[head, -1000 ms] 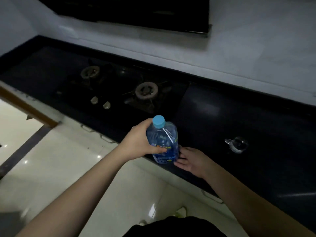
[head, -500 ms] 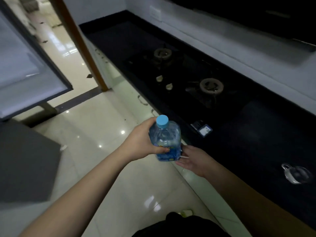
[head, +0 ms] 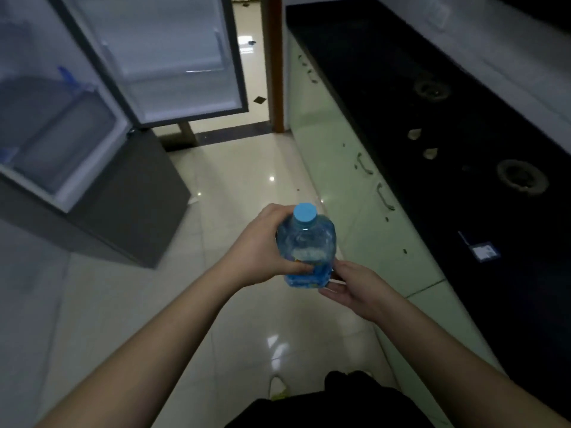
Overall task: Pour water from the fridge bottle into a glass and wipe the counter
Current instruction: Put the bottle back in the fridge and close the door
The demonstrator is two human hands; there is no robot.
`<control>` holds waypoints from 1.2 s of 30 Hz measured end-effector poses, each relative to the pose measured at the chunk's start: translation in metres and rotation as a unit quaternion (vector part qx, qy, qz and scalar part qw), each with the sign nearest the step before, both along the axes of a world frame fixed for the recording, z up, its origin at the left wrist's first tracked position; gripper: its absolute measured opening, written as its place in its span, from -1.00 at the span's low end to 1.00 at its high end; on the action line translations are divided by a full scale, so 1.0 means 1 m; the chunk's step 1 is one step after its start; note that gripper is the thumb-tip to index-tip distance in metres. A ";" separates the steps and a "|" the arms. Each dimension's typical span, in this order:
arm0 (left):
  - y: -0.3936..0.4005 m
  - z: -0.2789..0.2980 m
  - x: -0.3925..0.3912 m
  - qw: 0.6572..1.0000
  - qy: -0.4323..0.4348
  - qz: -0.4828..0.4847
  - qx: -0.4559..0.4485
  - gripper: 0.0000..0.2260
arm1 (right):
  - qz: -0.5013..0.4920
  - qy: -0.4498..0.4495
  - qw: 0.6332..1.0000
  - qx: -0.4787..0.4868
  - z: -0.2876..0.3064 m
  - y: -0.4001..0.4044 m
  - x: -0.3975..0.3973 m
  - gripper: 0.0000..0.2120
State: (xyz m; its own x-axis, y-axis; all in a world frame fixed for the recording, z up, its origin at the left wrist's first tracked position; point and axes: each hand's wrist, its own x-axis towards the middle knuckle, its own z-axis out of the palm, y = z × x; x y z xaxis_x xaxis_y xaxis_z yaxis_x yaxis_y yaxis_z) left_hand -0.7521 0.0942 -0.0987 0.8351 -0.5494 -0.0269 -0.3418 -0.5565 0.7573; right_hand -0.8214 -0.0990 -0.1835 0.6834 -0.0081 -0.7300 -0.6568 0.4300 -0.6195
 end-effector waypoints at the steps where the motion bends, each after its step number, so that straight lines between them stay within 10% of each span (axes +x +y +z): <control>1: 0.015 -0.001 -0.001 1.000 0.002 0.011 0.004 -0.28 | 0.016 0.003 1.000 -0.001 0.000 0.013 0.004 -0.73; 36: 0.096 0.002 0.091 0.918 -0.014 0.392 0.058 -0.24 | 0.412 -0.038 0.911 -0.008 -0.007 0.112 0.242 -0.76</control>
State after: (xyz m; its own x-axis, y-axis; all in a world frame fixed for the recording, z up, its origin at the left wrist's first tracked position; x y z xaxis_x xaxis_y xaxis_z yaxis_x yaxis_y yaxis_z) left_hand -0.6610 0.1904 -0.0971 0.9741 0.2254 -0.0196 0.1792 -0.7161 0.6746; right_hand -0.5791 0.0131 -0.1904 0.5117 0.5199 -0.6839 -0.7070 -0.1975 -0.6791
